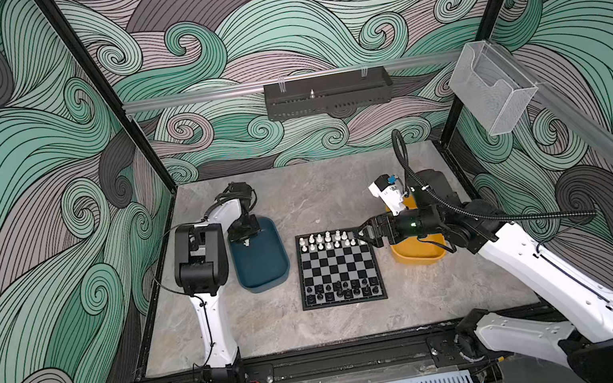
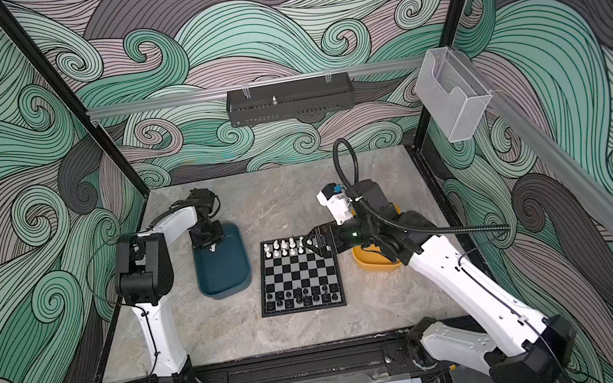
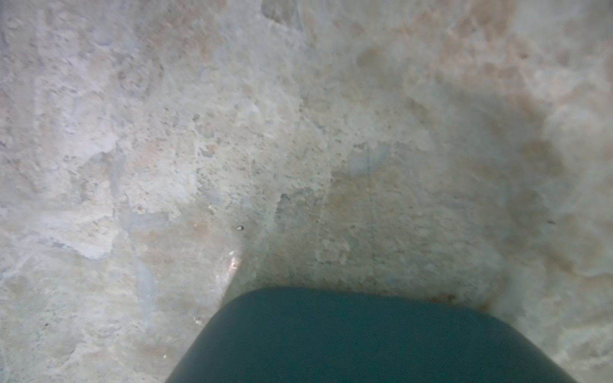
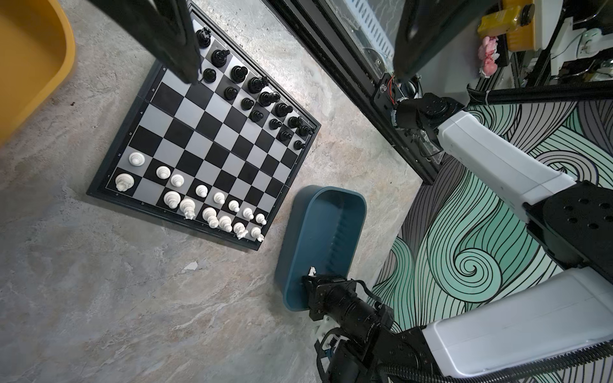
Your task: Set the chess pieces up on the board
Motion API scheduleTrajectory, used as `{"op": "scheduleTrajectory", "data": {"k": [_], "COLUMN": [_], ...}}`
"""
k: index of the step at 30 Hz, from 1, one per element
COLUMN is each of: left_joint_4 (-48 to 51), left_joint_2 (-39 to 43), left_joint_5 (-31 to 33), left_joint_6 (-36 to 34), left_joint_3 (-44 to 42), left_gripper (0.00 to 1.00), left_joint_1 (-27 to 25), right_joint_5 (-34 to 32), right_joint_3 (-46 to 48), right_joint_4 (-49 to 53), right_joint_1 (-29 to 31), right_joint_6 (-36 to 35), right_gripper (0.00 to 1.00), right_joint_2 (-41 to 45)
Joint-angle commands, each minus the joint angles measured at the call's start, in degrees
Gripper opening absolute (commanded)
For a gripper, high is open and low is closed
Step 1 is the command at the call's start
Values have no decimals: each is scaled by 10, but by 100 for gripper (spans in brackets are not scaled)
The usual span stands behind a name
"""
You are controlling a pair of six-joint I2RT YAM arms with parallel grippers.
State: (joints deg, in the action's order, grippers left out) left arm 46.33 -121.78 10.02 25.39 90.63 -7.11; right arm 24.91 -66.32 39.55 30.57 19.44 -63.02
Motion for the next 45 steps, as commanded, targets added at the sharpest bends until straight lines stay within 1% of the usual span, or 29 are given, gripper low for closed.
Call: {"op": "scheduleTrajectory", "data": {"k": [1, 7, 9, 12, 16, 21, 24, 26, 29, 31, 34, 38, 40, 43, 45], "left_joint_4": [21, 39, 51, 56, 67, 74, 90, 101, 105, 82, 47, 19, -5, -30, -33], "left_joint_2": [-17, 7, 17, 34, 53, 96, 123, 142, 178, 215, 275, 341, 368, 393, 399], "left_joint_5": [17, -22, -31, -37, -68, -119, -148, -180, -235, -294, -343, -376, -394, -416, -420], "left_joint_6": [17, 38, 53, 70, 91, 128, 156, 176, 211, 249, 315, 399, 446, 494, 509], "left_joint_3": [-9, -6, -5, -11, -9, -21, -27, -32, -50, -83, -129, -174, -203, -233, -240], "left_gripper": [30, 24, 20, 19, 16, 15, 14, 14, 13, 13, 13, 13, 13, 13, 13], "left_joint_1": [4, 5, 7, 8, 10, 12, 13, 15, 15, 15, 13, 13, 13, 12, 12], "right_joint_5": [4, -1, -2, 1, 2, 24, 31, 29, 20, 14, 0, -1, 5, 20, 24], "right_joint_3": [9, 16, 18, 22, 26, 43, 57, 66, 72, 67, 72, 28, -14, -64, -87], "right_joint_4": [-14, -21, -23, -32, -40, -80, -125, -159, -228, -267, -350, -409, -418, -434, -446], "right_joint_1": [-2, -3, -3, -3, -4, -3, -3, 2, 25, 45, 64, 97, 116, 133, 141], "right_joint_6": [7, 16, 19, 25, 28, 42, 54, 63, 67, 69, 87, 99, 106, 124, 136], "right_gripper": [92, 92, 92, 91, 91, 91, 91, 91, 90, 89, 88, 83, 78, 72, 68], "right_joint_2": [1, 2, 3, 3, -2, -17, -29, -43, -81, -116, -168, -265, -321, -381, -402]}}
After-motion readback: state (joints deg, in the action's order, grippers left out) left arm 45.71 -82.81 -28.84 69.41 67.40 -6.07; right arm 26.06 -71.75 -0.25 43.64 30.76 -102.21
